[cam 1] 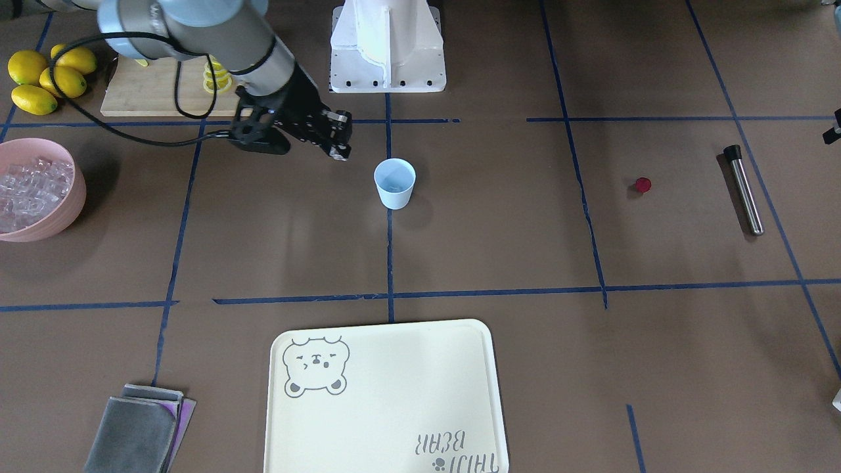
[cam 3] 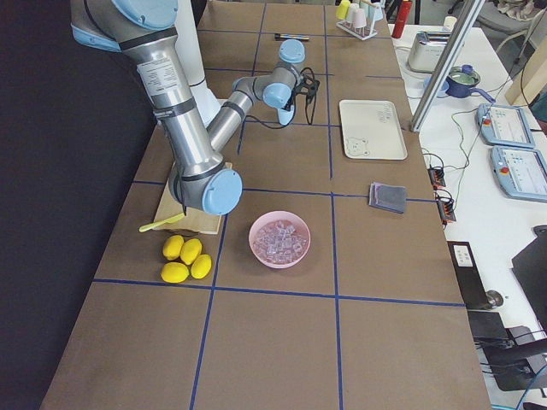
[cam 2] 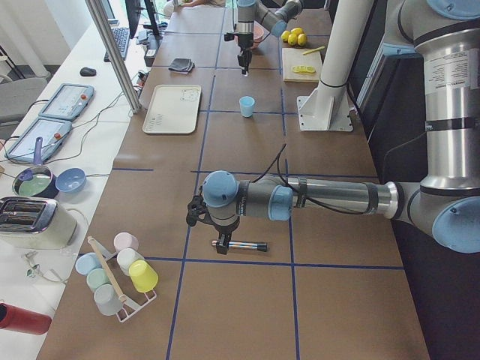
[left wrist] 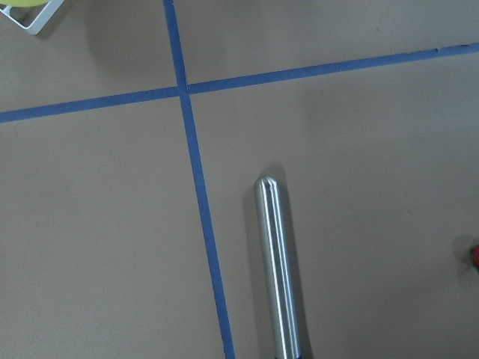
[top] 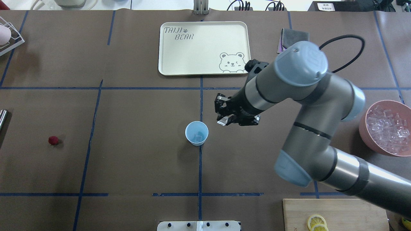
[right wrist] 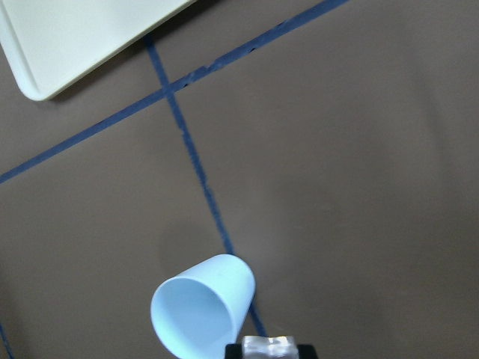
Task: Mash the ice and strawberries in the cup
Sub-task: 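Carry the ice cube with the right gripper to the blue cup and release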
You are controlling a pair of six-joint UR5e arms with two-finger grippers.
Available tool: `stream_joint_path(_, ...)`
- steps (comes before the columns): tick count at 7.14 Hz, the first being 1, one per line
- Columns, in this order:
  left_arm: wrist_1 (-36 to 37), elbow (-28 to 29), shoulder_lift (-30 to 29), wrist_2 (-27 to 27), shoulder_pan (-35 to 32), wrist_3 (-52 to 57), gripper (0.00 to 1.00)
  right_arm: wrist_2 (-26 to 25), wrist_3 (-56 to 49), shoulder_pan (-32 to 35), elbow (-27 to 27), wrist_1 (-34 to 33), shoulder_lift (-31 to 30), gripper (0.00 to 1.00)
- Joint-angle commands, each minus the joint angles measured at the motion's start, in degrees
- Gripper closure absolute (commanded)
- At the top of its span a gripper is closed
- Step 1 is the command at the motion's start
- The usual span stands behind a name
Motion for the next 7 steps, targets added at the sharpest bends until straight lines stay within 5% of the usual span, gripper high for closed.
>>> stream_joint_path(1, -0.02, 0.0, -0.01, 0.0, 0.0, -0.01, 0.0, -6.91, 2.09, -5.13, -6.48, 0.05, 6.18, 0.97)
stream_joint_path(2, -0.02, -0.08, 0.08, 0.0, 0.0, -0.01, 0.0, -7.2, 2.09, -5.58, -7.03, 0.05, 6.38, 0.96)
stream_joint_path(3, -0.1, -0.09, 0.08, -0.09, 0.0, -0.01, 0.0, -7.2, 1.91, -5.59, -8.08, 0.05, 6.38, 0.84)
stream_joint_path(4, -0.02, 0.0, -0.01, 0.0, 0.0, -0.01, 0.0, -7.2, 1.91, -5.67, -8.78, 0.05, 6.55, 0.14)
stream_joint_path(5, -0.02, 0.09, -0.01, 0.0, 0.0, 0.08, 0.0, -7.2, 2.0, -5.59, -8.88, 0.05, 6.73, 0.01)
stream_joint_path(7, -0.02, 0.0, -0.01, 0.0, 0.0, 0.08, 0.0, -7.2, 2.44, -5.15, -8.7, 0.22, 6.73, 0.01)
